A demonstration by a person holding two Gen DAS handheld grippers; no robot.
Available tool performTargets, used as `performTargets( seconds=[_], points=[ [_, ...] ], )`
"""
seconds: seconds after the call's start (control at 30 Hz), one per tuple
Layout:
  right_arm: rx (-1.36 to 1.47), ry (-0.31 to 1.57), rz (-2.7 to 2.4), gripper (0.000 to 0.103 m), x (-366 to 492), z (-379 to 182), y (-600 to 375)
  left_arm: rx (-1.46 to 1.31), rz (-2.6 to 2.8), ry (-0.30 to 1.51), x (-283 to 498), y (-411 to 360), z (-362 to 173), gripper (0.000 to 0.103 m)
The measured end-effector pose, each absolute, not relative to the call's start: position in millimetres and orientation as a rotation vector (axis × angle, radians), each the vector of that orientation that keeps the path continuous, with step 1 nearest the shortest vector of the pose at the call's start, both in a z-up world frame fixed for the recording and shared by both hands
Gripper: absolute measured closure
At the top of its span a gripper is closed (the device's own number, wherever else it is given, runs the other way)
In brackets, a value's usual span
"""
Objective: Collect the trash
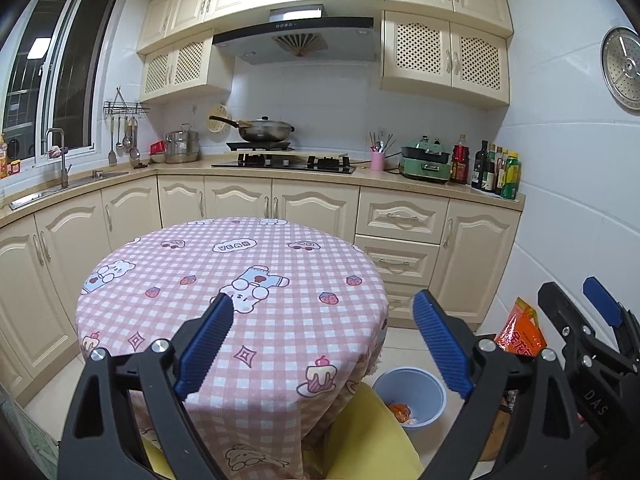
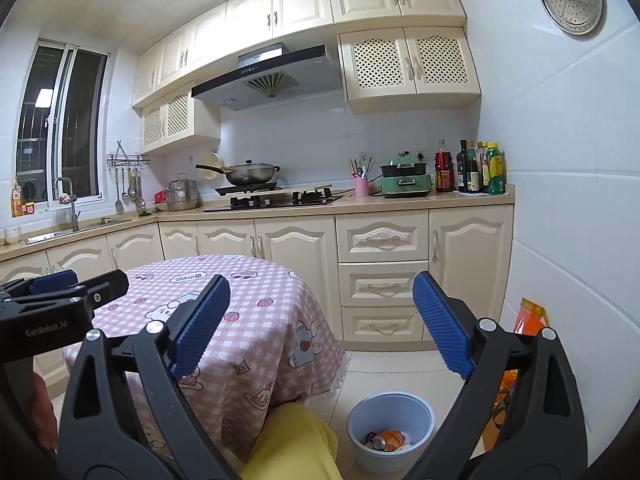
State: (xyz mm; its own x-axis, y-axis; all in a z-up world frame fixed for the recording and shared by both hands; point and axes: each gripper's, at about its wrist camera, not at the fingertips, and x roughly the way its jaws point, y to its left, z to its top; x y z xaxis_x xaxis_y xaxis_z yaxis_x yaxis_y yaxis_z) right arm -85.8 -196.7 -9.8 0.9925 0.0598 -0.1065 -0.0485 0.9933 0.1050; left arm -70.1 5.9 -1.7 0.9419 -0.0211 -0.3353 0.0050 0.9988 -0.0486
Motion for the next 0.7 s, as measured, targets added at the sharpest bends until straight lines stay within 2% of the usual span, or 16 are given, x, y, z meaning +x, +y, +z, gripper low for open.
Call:
performTargets(
  seconds=[0.7],
  points=[
    [0.137,0.132,0.056,0.010,-85.9,-16.8,-204.2,-0.013,-0.041,0.354,-66.2,-2.6,-2.5,0.013]
  ],
)
